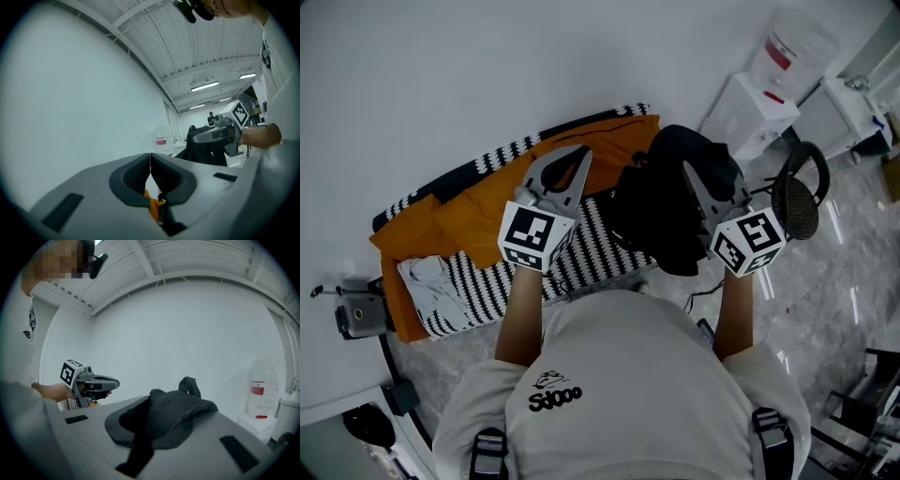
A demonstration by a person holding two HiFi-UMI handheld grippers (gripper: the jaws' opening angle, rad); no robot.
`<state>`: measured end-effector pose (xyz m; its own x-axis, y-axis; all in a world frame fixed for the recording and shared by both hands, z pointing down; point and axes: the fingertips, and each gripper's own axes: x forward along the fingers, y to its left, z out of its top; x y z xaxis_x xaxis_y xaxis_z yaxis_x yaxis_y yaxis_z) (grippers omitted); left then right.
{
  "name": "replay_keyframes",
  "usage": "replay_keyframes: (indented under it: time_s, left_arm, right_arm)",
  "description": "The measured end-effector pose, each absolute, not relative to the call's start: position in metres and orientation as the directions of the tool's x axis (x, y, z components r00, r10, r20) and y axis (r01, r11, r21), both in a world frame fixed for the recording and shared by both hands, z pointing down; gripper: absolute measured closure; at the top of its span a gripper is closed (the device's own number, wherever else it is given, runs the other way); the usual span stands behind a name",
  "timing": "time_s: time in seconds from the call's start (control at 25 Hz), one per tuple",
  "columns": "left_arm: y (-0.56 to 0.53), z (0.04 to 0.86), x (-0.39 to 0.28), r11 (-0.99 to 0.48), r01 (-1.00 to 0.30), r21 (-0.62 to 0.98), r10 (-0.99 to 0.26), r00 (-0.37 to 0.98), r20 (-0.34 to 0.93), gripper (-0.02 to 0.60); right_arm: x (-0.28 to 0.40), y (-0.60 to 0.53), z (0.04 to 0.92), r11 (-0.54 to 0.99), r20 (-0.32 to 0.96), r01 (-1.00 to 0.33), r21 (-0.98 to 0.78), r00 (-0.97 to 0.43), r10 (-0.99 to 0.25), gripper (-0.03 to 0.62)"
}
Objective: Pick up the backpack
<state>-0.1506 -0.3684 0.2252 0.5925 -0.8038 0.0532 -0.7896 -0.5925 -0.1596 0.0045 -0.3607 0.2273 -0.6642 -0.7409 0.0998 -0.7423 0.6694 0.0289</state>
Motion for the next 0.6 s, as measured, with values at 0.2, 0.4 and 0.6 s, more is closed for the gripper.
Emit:
replay_keyframes:
  time_s: [0.2,0.4,0.6]
  left_arm:
    - [-0.368,0.232,-0.150,-0.595,-0.790,-0.151,-0.803,0.592,0.068,0.560]
    - [-0.366,0.238,-0.147,-0.598,-0.787,-0.150,-0.801,0.594,0.078,0.560]
    - [-0.365,0.239,-0.149,-0.591,-0.792,-0.153,-0.807,0.585,0.085,0.560]
  right_arm:
    - [0.006,-0.360,0.232,0.664,0.101,-0.747,0.026,-0.659,-0.745,0.546]
    - [0.004,-0.358,0.238,0.667,0.117,-0.744,0.032,-0.660,-0.742,0.546]
    - [0.005,-0.357,0.238,0.670,0.122,-0.742,0.035,-0.662,-0.740,0.546]
